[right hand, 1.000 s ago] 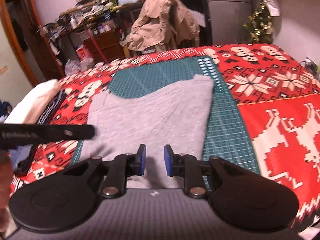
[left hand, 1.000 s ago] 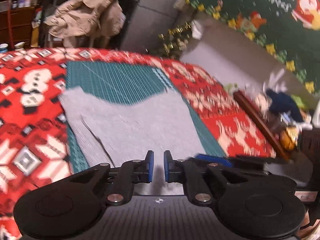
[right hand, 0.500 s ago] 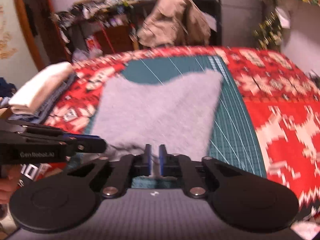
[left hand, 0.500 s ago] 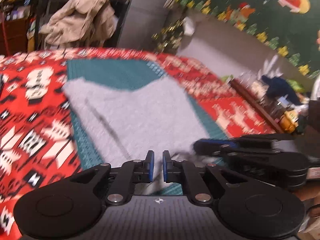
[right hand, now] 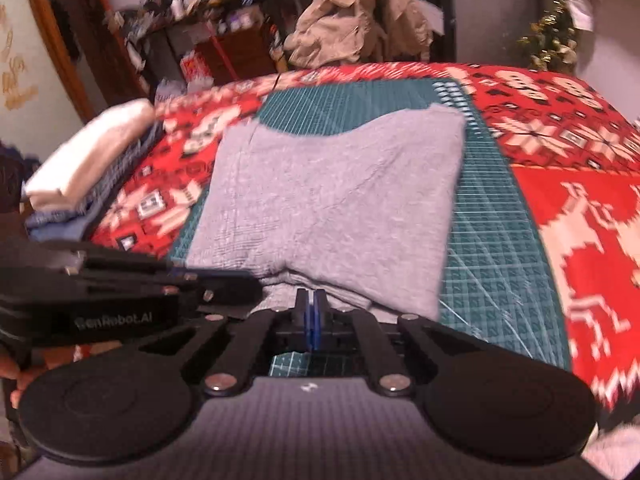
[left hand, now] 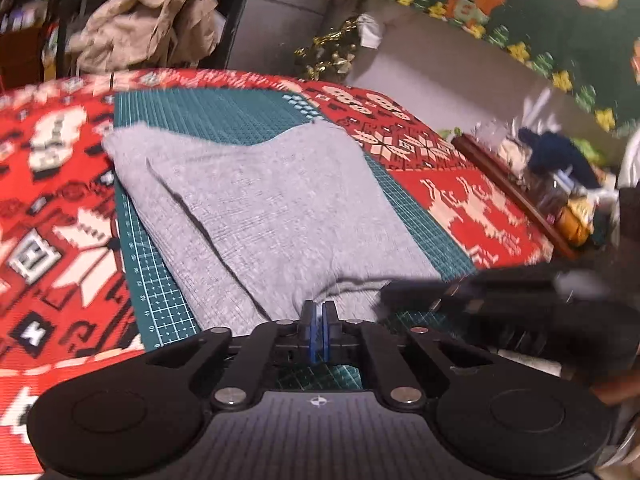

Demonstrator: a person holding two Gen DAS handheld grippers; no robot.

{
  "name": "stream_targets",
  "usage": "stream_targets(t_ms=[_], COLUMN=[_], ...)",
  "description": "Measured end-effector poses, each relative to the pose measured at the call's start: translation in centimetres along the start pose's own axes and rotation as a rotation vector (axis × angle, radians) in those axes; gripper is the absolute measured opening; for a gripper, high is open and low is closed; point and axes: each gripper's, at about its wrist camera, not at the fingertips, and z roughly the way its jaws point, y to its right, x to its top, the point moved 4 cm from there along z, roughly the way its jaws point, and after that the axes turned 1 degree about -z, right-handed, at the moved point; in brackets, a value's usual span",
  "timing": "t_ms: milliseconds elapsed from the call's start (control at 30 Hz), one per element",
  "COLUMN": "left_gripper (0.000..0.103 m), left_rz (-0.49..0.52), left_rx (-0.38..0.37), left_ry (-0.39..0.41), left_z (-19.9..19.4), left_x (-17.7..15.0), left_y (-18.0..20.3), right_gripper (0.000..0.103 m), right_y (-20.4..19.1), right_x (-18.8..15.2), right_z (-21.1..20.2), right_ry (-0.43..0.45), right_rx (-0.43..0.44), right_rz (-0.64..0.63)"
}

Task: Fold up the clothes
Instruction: 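Open both grippers and smooth the folded grey shirt on the mat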

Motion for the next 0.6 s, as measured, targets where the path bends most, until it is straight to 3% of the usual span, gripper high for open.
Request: stream_targets(t_ms=[133, 333, 600], left_gripper=[0.005, 0.005, 0.005], left_rz=[0.022, 0.019, 0.040], left_rx=[-0.014, 0.016, 0.019], left_ry=[0.038, 0.002, -0.008], left_z=[-0.3, 1.3, -1.2], left_x=[0.0, -0.2, -1.1], left_y=[0.8, 0.3, 0.7], right_gripper=[0.004, 0.003, 0.005], right_y=[1.7, 3.0, 3.5], right_x=[0.4, 0.5, -1.2], right_z=[-1.8, 0.3, -1.5], right_ry=[0.082, -0.010, -0.026], right_rx=[-0.047, -0.092, -0.082], right_rz=[0.053, 0.058, 0.065])
